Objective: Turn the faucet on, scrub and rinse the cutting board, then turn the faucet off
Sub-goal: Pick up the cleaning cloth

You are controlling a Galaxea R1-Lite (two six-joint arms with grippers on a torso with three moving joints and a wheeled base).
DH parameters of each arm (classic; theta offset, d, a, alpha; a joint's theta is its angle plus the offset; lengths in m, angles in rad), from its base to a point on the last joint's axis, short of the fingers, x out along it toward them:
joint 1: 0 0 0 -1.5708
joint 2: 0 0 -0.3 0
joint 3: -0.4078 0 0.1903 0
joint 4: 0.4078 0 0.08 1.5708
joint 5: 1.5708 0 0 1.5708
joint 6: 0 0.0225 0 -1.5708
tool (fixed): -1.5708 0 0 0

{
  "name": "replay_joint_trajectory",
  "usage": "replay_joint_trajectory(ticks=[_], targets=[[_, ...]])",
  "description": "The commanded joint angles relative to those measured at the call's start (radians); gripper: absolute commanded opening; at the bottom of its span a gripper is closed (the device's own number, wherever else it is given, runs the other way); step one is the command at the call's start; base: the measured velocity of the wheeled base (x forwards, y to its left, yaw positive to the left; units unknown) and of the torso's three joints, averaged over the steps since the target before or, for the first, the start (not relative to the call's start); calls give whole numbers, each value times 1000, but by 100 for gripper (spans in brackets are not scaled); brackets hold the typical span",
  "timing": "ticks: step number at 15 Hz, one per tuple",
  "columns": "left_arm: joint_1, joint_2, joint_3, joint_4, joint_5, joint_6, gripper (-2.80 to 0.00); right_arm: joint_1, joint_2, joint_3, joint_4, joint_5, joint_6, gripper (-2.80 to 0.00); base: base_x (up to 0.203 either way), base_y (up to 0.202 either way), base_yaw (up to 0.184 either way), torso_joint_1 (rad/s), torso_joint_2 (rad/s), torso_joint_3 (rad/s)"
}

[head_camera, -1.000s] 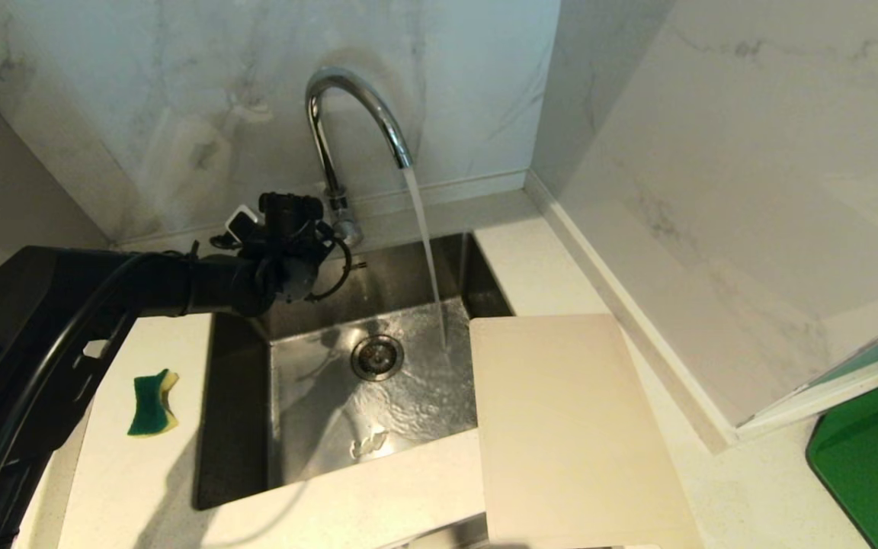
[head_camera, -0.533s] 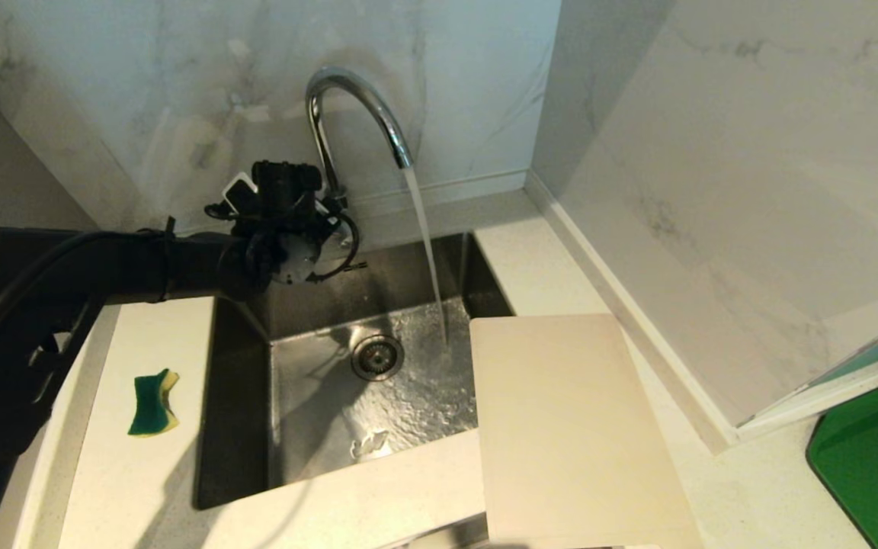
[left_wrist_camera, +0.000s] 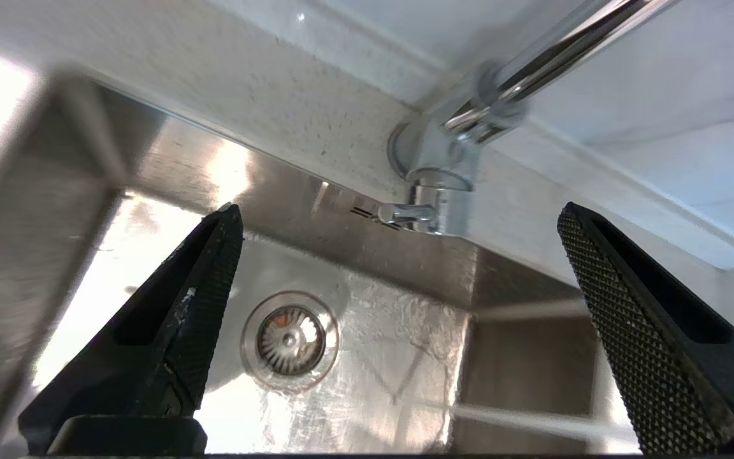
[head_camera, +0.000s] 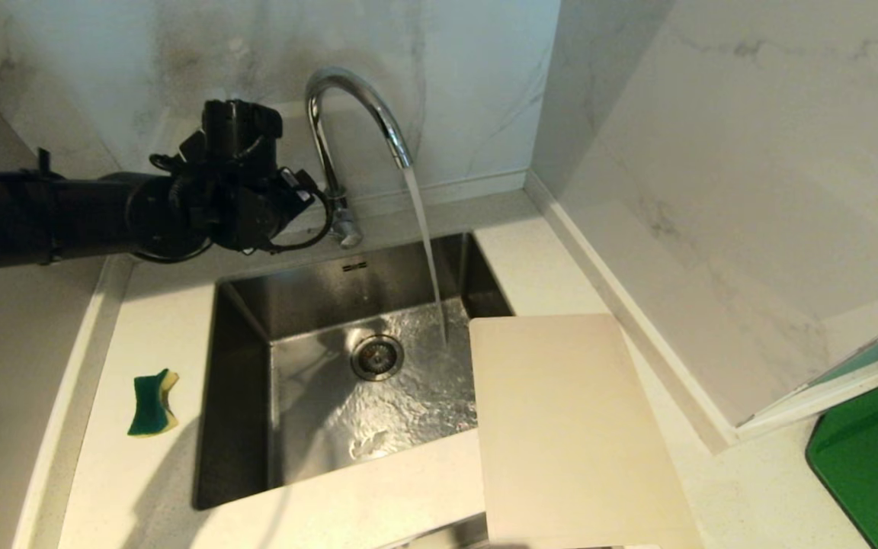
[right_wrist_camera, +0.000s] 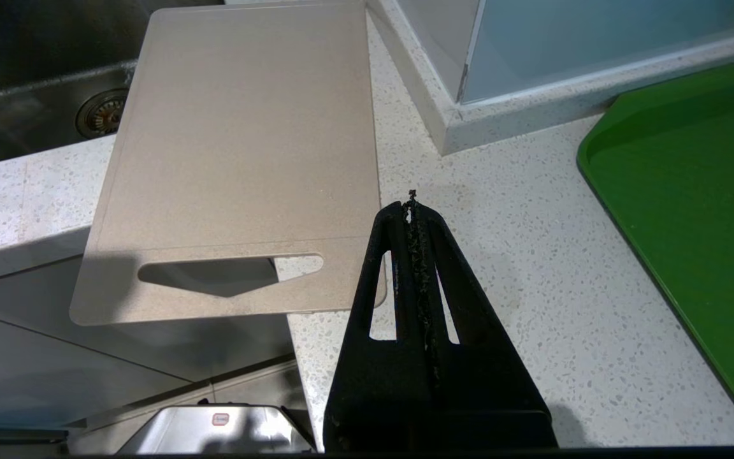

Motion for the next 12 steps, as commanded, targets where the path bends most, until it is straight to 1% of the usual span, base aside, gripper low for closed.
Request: replay_joint_trajectory(ticks=[1,2,3,4,5,6,7,8,9,12], targets=[[-8,-161,18,107,-35,-7,-280,0,0,0,0,1,0,-280,0,0,0,0,0,0],[-9,-203,27,167,-68,-9,-280,0,0,0,0,1,0,-280,0,0,0,0,0,0],[-10,-240,37,233,-85,-9,-280,0,0,0,0,1,0,-280,0,0,0,0,0,0],[-10,-277,52,315,-101,-7,-280,0,0,0,0,1,0,-280,0,0,0,0,0,0],[-10,-330,73,402,-138,-5,-280,0,0,0,0,1,0,-280,0,0,0,0,0,0],[-9,-386,87,495,-226,-5,-280,0,0,0,0,1,0,-280,0,0,0,0,0,0],[-2,-428,98,563,-329,-4,-280,0,0,0,0,1,0,-280,0,0,0,0,0,0],[13,-451,131,611,-363,0,-280,0,0,0,0,1,0,-280,0,0,0,0,0,0],[27,-473,178,621,-366,13,-280,0,0,0,0,1,0,-280,0,0,0,0,0,0],[99,-524,388,617,-377,126,-280,0,0,0,0,1,0,-280,0,0,0,0,0,0]])
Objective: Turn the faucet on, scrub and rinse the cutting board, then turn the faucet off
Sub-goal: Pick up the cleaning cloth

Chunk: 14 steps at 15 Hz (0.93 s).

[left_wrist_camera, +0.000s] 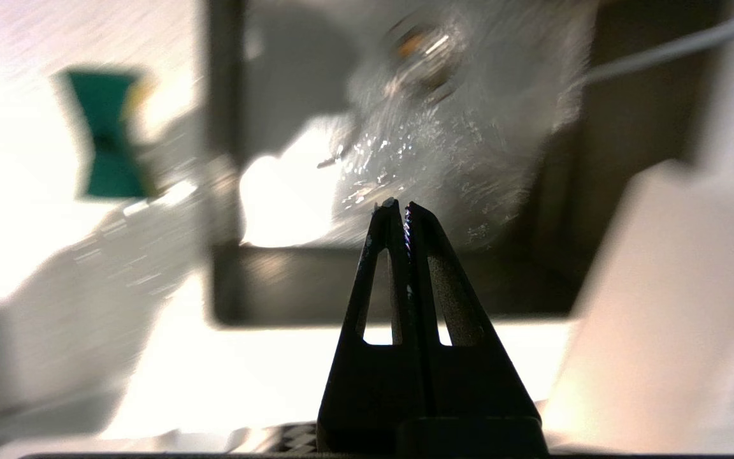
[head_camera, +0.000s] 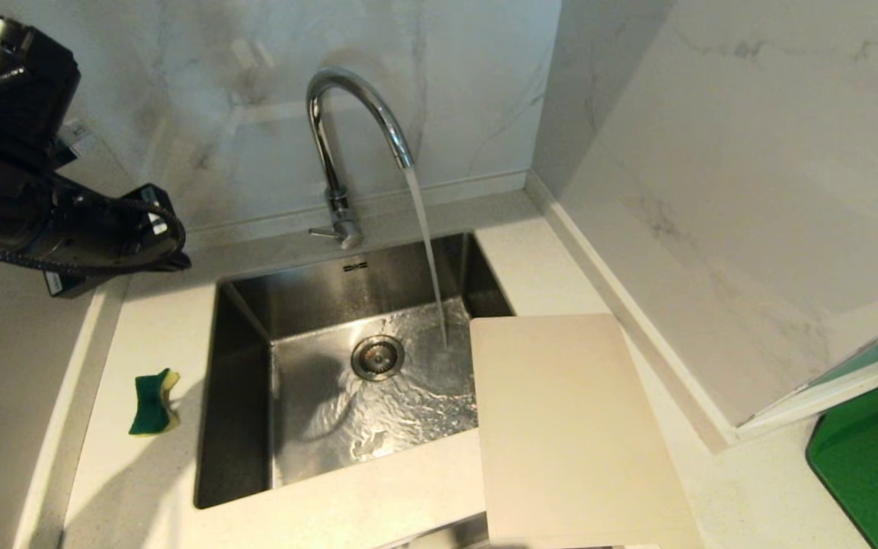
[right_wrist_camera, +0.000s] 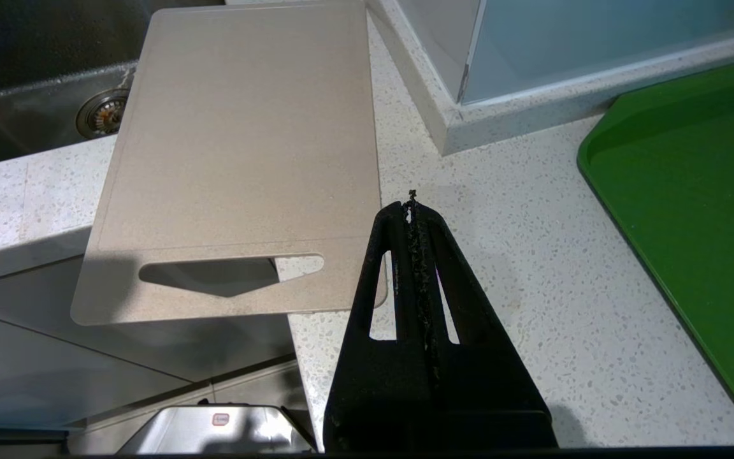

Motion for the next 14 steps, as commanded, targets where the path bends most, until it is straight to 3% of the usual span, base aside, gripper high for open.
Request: replay_joint_trajectory(ticks=[1,4,6,7,11,14], targets=[[69,-62,184,-23,-12,58,-280,0,0,0,0,0,0,-280,0,0,0,0,0,0],[182,-79,390,-132,-40,128,-280,0,0,0,0,0,0,-280,0,0,0,0,0,0],[213,-80,503,-214,-44,162,-280,0,0,0,0,0,0,-280,0,0,0,0,0,0],[225,-77,547,-288,-43,173,0,0,0,0,0,0,0,-280,0,0,0,0,0,0],[279,-49,619,-330,-48,204,0,0,0,0,0,0,0,-280,0,0,0,0,0,0],[367,-12,649,-367,-78,254,0,0,0,0,0,0,0,-280,0,0,0,0,0,0]])
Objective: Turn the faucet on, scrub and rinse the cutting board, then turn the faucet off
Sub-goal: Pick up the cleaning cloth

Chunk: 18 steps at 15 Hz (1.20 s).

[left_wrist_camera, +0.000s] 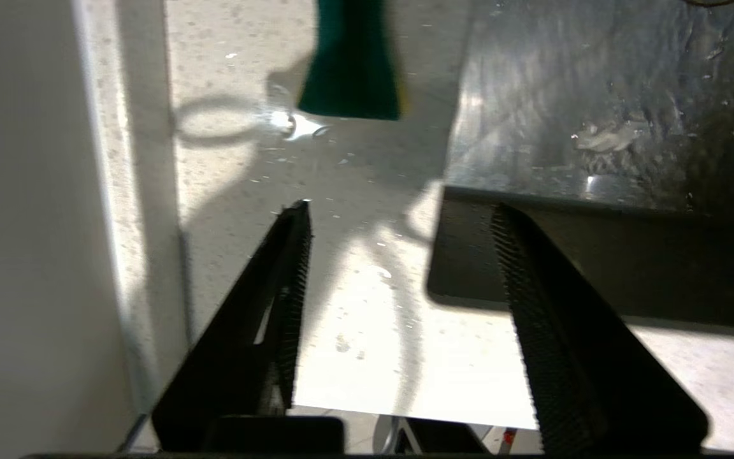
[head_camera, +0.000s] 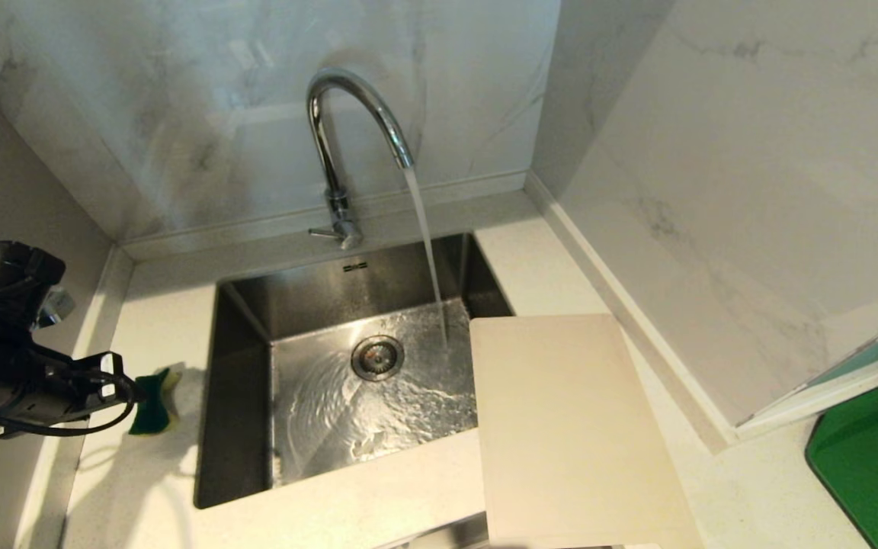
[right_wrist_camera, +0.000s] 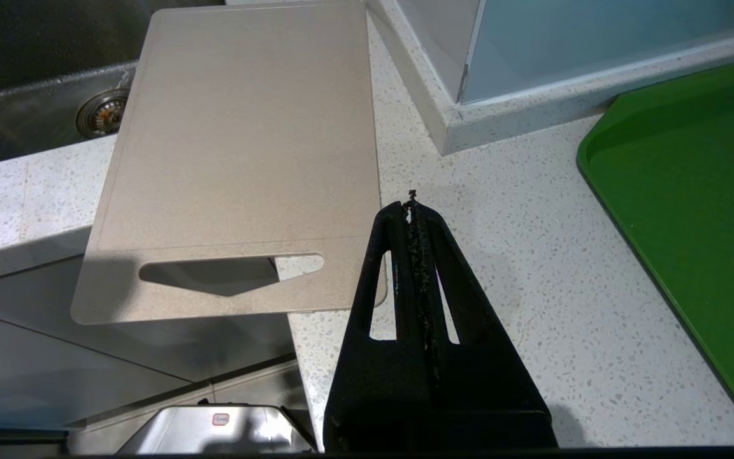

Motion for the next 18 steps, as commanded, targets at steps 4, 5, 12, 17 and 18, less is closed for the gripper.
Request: replay_joint_trajectory(ticks=[4,5,12,17,18], targets=[[129,152,36,-80,-85,28,0,0,0,0,-1,0,0,-280,0,0,0,0,0,0],[133,177,35,-108,-90,27,0,0,0,0,0,0,2,-280,0,0,0,0,0,0],[141,284,-22,-200,-115,13,0,0,0,0,0,0,0,-280,0,0,0,0,0,0],[143,327,-105,-199,-141,-34,0,0,0,0,0,0,2,-280,0,0,0,0,0,0],[149,331,-114,-199,-141,-34,0,0,0,0,0,0,0,-280,0,0,0,0,0,0]])
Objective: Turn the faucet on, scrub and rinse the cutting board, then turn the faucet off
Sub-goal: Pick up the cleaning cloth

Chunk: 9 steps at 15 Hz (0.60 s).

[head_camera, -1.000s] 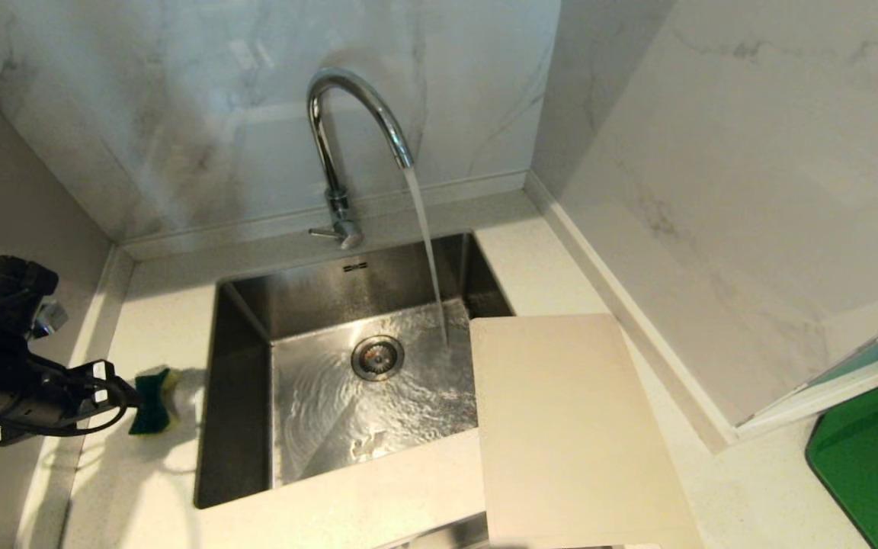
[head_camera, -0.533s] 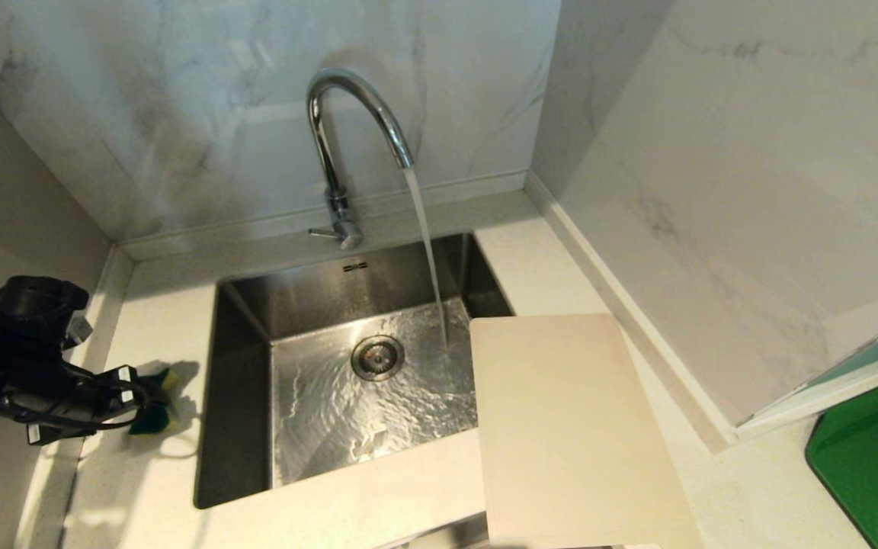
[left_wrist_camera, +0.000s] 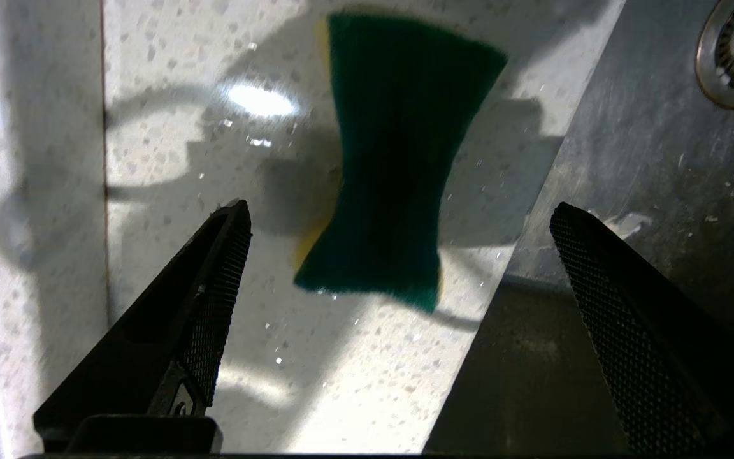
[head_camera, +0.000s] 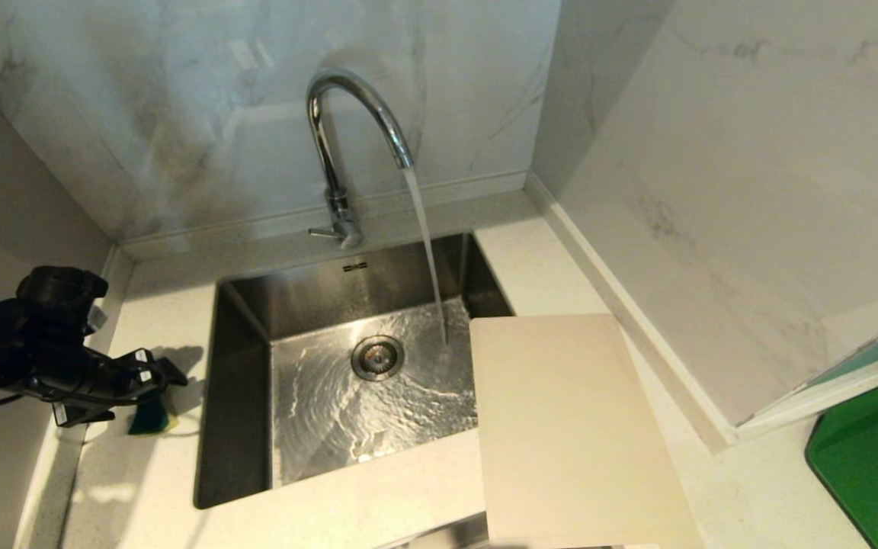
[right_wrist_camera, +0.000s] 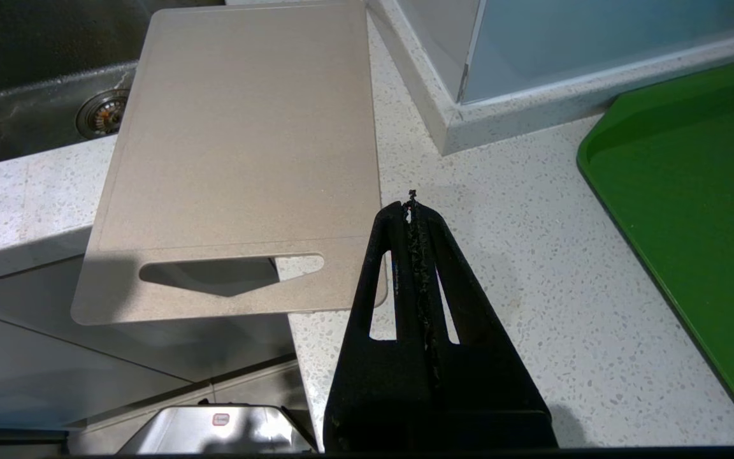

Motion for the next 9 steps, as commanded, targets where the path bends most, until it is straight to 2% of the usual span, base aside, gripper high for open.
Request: replay_joint_trajectory(ticks=[1,9], targets=[[10,30,-18,1,1,-3,0,0,0,0,0,0,1,-280,0,0,0,0,0,0],[45,90,-37,-10,-20,0,0,0,0,0,0,0,0,-280,0,0,0,0,0,0]])
